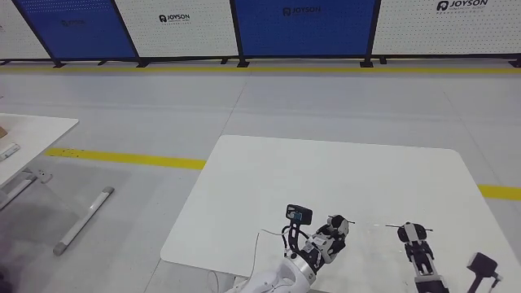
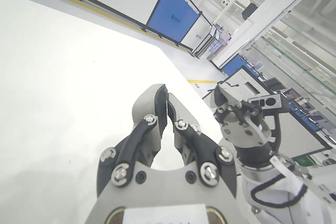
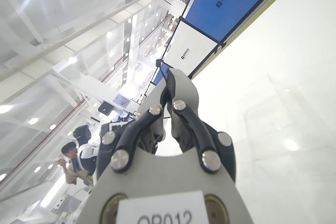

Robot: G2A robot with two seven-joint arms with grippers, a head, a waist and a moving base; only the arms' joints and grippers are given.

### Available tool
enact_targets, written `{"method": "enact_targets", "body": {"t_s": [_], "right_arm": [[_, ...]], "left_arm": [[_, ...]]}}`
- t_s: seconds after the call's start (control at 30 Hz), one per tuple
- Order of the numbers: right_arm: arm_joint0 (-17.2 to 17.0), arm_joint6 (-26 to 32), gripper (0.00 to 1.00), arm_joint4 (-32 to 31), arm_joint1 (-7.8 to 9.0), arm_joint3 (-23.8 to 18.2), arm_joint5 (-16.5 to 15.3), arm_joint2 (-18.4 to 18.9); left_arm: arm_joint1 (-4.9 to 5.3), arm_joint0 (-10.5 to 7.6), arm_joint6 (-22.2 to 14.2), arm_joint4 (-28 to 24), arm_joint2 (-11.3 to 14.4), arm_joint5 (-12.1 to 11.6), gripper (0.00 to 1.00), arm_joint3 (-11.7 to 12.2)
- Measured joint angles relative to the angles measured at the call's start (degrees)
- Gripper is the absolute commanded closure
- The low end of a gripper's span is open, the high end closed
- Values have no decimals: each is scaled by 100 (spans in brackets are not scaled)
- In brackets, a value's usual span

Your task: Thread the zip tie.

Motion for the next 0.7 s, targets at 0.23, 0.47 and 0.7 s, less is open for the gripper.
{"method": "enact_targets", "body": {"t_s": [0.23, 0.47, 0.7], "right_arm": [[348, 116, 100, -273, -84, 251, 105, -353], [342, 191, 100, -212, -82, 218, 107, -329], [342, 191, 100, -212, -82, 218, 106, -329]], "left_arm": [[0, 0, 0, 0, 0, 0, 100, 0], [0, 0, 0, 0, 0, 0, 100, 0], [0, 0, 0, 0, 0, 0, 100, 0]]}}
